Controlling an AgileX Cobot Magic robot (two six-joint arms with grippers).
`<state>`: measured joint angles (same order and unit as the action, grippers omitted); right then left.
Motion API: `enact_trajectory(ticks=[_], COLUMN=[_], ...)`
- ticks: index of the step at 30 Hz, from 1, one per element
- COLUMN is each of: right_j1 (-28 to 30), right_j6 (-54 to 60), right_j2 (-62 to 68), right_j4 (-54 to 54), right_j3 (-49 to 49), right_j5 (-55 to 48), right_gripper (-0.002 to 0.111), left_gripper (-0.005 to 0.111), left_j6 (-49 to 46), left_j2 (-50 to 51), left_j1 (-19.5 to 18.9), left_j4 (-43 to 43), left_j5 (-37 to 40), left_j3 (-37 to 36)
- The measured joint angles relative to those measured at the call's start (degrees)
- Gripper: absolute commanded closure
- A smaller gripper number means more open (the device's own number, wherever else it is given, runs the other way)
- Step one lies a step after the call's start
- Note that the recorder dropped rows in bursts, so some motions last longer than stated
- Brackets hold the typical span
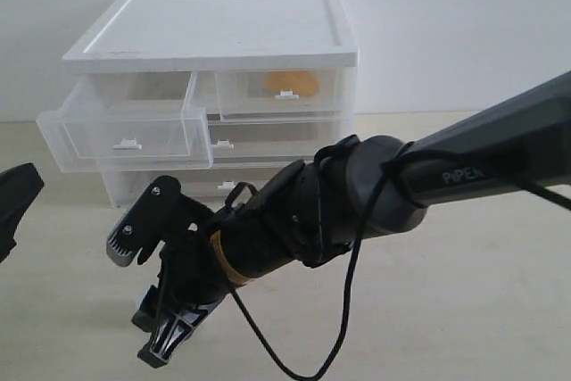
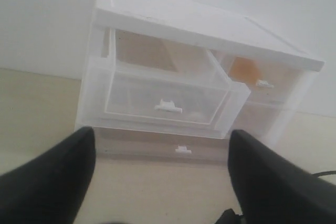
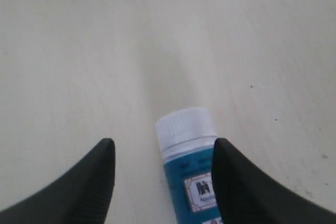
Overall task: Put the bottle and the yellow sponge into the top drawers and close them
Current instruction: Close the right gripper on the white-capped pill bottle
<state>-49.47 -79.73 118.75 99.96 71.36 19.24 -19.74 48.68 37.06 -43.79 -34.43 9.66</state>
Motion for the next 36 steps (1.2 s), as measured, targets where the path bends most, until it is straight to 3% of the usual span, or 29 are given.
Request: enact_trajectory(ticks=[17,20,24,25,36], right_j1=[-0.2,-0.2,-0.2,-0.2,-0.2], right_j6=[1.7,1.22,1.12,1.12,-0.04], right_j2=[3.9,3.9,3.9,3.9,0.99], right_j4=[0.0,0.0,0.0,0.0,0.0], right_j3=[0.57,0.57,0.57,0.57,0.57], right_j5=[-4.15,-4.91,-5.37,-5.37,-6.53], right_gripper=[0.059,0.072,0.105,0.108,0.108], left_gripper=[0.041,0.041,0.041,0.041,0.041], left_j6=[-7.63,-7.75,-7.87,-7.87,-10.37], left_j2=[0.0,0.0,0.0,0.0,0.0], left_j1=[0.0,0.0,0.0,0.0,0.0], left_j4=[-8.88,-9.01,-9.01,-9.01,-11.49], left_j5=[-2.91,-2.91,-3.03,-3.03,-3.85], left_j3=[0.0,0.0,0.0,0.0,0.0])
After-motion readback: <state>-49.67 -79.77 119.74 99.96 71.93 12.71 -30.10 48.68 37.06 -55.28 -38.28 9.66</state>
